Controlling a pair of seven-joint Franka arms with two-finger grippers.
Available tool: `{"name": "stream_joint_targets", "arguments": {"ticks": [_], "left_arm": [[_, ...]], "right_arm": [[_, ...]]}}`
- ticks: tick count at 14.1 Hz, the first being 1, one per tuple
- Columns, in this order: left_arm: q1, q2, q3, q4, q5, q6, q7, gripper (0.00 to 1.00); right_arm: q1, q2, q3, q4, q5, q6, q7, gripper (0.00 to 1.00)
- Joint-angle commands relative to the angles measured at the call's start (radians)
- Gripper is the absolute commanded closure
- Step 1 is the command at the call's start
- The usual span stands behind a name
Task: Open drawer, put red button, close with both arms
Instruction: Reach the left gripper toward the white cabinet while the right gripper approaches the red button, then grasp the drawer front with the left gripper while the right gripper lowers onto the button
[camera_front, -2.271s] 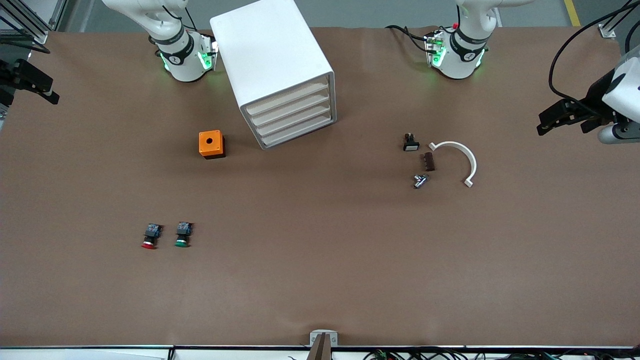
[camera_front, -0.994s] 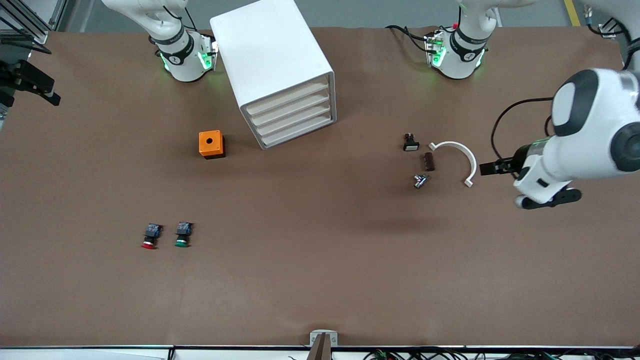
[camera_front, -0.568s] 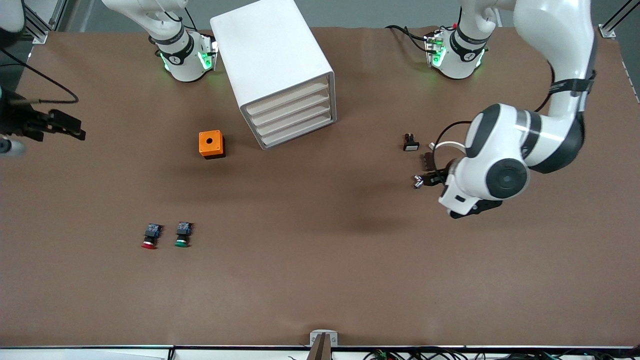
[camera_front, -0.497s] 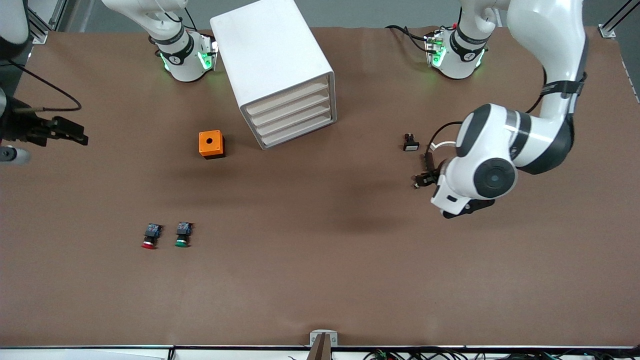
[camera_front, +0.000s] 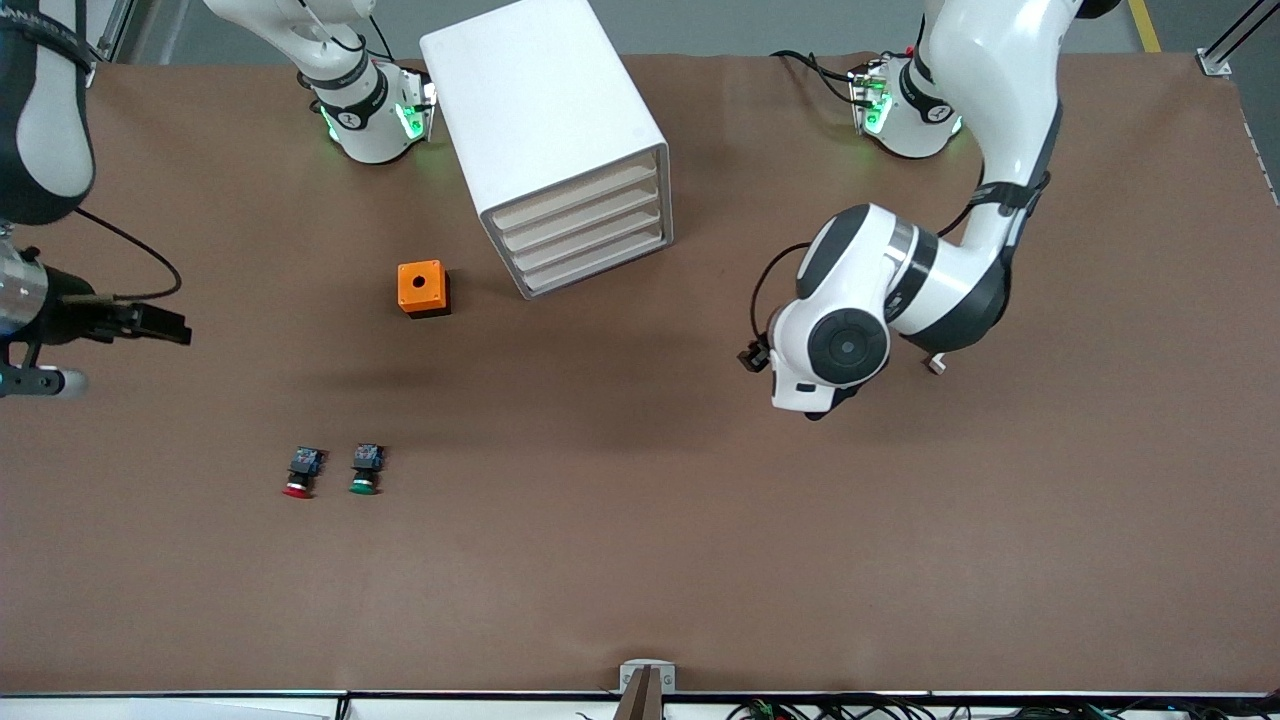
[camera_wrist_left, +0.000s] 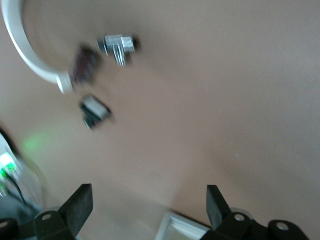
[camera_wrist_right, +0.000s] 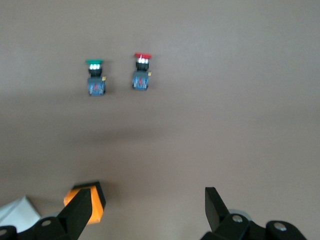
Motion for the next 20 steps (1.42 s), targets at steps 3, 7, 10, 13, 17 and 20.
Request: {"name": "stream_joint_targets", "arguments": {"ticks": [3, 7, 10, 13, 17, 20], "left_arm": [[-0.035, 0.098, 0.001, 0.081, -0.212, -0.032, -0.355, 0.00], [-0.059, 0.165, 0.001, 0.087, -0.436, -0.118, -0.563, 0.00], [-0.065, 0.189, 0.000, 0.087, -0.570, -0.152, -0.648, 0.00], [-0.073, 0.224, 0.001, 0.119, -0.696, -0.152, -0.759, 0.00], [-0.082, 0.269, 0.001, 0.116, -0.736, -0.160, -0.877, 0.00], [-0.090, 0.301, -0.002, 0.113, -0.767, -0.164, -0.911, 0.25]], "right_arm": [[-0.002, 0.103, 0.006, -0.122, 0.030, 0.271, 0.065, 0.00], [-0.007, 0.223, 0.006, -0.120, 0.051, 0.421, 0.065, 0.00], [-0.018, 0.285, 0.006, -0.122, 0.056, 0.520, 0.065, 0.00], [-0.018, 0.346, 0.008, -0.120, 0.058, 0.616, 0.065, 0.00], [-0.008, 0.435, 0.011, -0.114, 0.071, 0.730, 0.068, 0.00], [0.022, 0.452, 0.011, -0.114, 0.165, 0.744, 0.066, 0.00]]}}
